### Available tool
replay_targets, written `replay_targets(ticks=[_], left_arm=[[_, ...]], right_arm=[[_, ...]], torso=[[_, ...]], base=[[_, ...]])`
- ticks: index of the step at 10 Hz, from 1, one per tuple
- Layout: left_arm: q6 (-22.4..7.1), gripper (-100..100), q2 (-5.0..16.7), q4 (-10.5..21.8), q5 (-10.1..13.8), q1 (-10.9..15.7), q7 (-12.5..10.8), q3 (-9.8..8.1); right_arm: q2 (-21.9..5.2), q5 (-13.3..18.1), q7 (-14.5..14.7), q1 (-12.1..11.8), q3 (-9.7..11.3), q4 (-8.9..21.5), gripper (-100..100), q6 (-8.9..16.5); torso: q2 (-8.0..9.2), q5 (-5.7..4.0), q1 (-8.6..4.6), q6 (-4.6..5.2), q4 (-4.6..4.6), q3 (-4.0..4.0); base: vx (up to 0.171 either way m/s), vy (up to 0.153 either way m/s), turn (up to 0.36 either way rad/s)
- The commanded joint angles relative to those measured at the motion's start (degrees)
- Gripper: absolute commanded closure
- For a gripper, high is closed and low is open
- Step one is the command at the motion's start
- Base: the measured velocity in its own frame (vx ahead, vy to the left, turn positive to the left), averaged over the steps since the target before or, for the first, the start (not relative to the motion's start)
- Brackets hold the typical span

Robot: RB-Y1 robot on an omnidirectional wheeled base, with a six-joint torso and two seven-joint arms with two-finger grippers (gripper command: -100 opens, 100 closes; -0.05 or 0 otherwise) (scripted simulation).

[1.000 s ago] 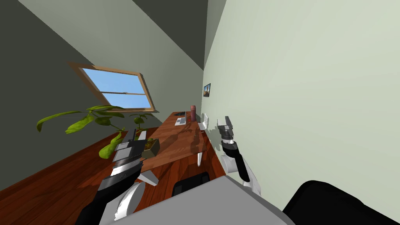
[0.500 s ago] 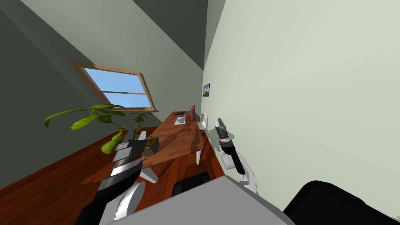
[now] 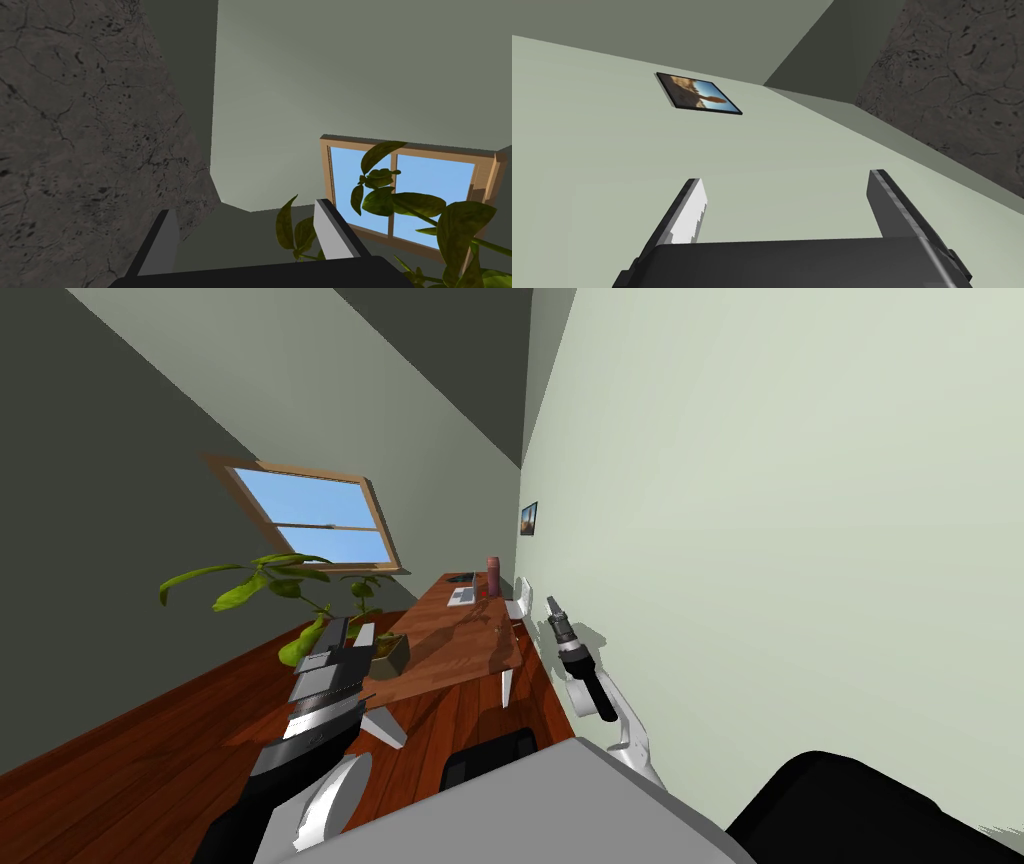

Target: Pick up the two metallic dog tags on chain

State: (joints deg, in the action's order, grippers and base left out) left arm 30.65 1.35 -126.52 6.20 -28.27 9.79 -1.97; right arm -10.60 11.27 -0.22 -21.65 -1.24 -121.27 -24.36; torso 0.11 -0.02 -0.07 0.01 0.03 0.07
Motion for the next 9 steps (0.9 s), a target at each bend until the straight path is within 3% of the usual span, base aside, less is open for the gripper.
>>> replay_targets(ticks=[1,9], left_arm=[[0.0,0,0.0,0.0,0.0,0.0,0.0,0.0],[0.0,0,0.0,0.0,0.0,0.0,0.0,0.0]], right_arm=[[-0.58,2.18,0.97,1.47,0.2,2.86,-100,1.12],[-4.36,8.89,3.79,6.25,0.26,14.25,-100,5.58]], torso=[[0.0,0.0,0.0,0.0,0.0,0.0],[0.0,0.02,0.07,0.01,0.0,0.0]], base=[[-0.039,-0.011,0.044],[-0.035,-0.003,0.061]])
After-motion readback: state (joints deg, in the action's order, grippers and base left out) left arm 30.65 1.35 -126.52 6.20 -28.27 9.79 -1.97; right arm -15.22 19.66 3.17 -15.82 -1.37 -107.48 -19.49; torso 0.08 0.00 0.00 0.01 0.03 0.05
